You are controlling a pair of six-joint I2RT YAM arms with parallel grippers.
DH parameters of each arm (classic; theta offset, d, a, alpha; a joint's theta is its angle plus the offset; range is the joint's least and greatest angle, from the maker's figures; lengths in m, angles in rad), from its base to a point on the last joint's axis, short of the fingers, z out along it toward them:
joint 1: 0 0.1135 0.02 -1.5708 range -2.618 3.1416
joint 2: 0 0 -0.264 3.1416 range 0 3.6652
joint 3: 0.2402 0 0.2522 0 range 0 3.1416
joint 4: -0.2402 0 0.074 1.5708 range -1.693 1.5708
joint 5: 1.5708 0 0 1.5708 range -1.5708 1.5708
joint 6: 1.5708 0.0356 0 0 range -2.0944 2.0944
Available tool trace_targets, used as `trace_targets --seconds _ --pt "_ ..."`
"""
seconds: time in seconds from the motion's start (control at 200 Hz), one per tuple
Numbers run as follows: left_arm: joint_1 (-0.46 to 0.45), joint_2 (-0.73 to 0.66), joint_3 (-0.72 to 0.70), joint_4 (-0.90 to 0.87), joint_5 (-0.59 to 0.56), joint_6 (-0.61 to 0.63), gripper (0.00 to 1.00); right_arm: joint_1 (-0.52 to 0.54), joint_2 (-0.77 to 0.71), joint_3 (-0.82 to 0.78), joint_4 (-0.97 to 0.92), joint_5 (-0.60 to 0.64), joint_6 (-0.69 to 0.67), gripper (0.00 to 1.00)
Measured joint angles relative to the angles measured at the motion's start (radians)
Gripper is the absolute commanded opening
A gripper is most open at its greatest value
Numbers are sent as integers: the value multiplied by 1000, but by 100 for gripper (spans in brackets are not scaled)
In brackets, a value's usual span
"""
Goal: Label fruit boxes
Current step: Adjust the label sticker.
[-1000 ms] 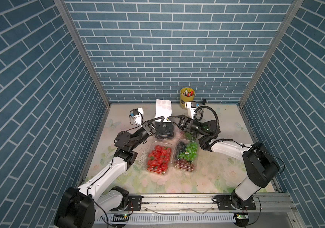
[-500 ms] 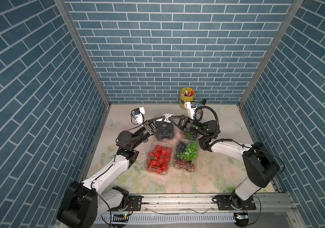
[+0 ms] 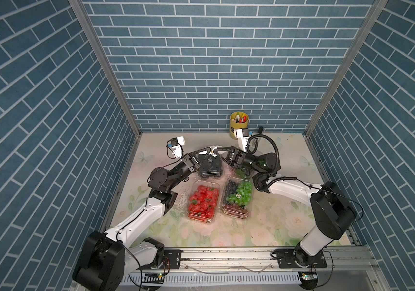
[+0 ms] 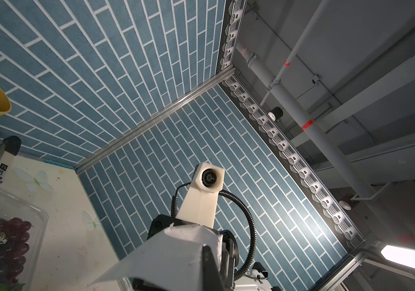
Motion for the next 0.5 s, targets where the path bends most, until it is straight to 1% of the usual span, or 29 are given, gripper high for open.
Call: trace_targets --seconds 0.5 --pt "0 -13 -1 0 -1 -1 0 -14 0 0 0 0 0 0"
